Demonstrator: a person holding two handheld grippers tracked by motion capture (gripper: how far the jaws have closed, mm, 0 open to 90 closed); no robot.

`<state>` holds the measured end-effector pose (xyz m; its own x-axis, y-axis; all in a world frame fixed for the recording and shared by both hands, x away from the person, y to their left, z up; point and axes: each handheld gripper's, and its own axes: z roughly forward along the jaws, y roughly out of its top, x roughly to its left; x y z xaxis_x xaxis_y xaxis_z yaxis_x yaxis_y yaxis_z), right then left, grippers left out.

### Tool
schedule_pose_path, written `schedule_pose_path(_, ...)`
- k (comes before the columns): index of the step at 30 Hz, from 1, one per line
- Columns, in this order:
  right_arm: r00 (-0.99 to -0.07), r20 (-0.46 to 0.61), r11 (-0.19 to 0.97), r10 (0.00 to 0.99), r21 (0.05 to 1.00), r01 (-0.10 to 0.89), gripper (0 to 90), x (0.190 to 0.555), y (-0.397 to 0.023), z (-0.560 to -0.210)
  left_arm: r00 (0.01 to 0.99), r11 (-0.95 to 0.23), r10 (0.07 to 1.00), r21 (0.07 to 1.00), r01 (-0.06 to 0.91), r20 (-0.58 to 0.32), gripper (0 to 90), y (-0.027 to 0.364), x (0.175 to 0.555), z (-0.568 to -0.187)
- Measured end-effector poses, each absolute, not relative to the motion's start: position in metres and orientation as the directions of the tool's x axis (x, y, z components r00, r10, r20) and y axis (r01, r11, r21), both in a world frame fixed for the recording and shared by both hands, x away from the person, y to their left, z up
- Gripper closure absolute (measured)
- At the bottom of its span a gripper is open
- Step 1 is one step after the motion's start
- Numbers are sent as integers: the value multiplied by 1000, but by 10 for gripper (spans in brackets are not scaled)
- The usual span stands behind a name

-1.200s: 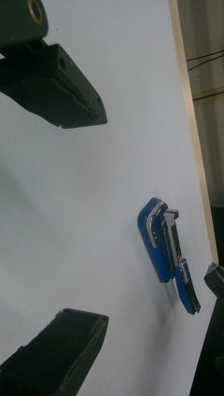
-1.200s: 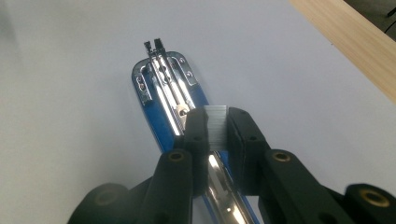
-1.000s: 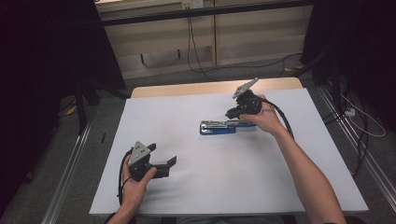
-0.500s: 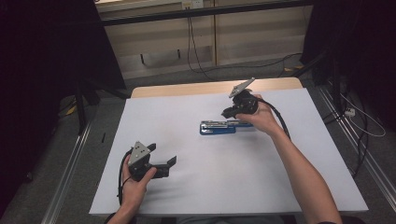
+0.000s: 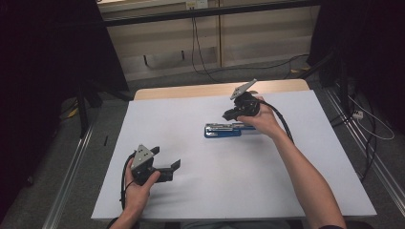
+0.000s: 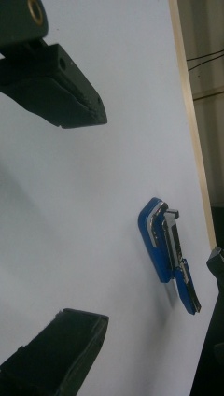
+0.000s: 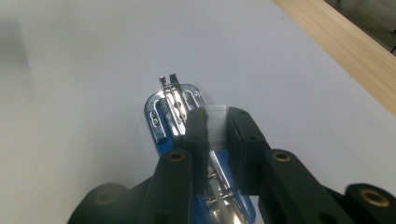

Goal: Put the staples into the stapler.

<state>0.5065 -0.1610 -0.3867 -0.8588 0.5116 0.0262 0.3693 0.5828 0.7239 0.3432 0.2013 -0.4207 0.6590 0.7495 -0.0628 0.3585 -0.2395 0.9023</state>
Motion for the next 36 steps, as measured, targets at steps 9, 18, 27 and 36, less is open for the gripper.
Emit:
schedule_pose_path(9, -865, 28, 586, 501, 725, 363, 793, 509, -153, -387, 659, -238, 749, 902, 361, -65, 49, 201, 343, -421)
schedule_pose_path(18, -868, 32, 588, 496, 723, 362, 793, 512, -146, -387, 659, -238, 750, 902, 361, -66, 49, 202, 343, -420)
schedule_pose_path(27, -875, 30, 594, 484, 723, 353, 793, 513, -137, -389, 660, -237, 748, 903, 358, -66, 50, 202, 343, -420)
schedule_pose_path(36, -880, 29, 604, 473, 717, 348, 793, 516, -132, -389, 661, -237, 748, 903, 358, -66, 50, 202, 343, -420)
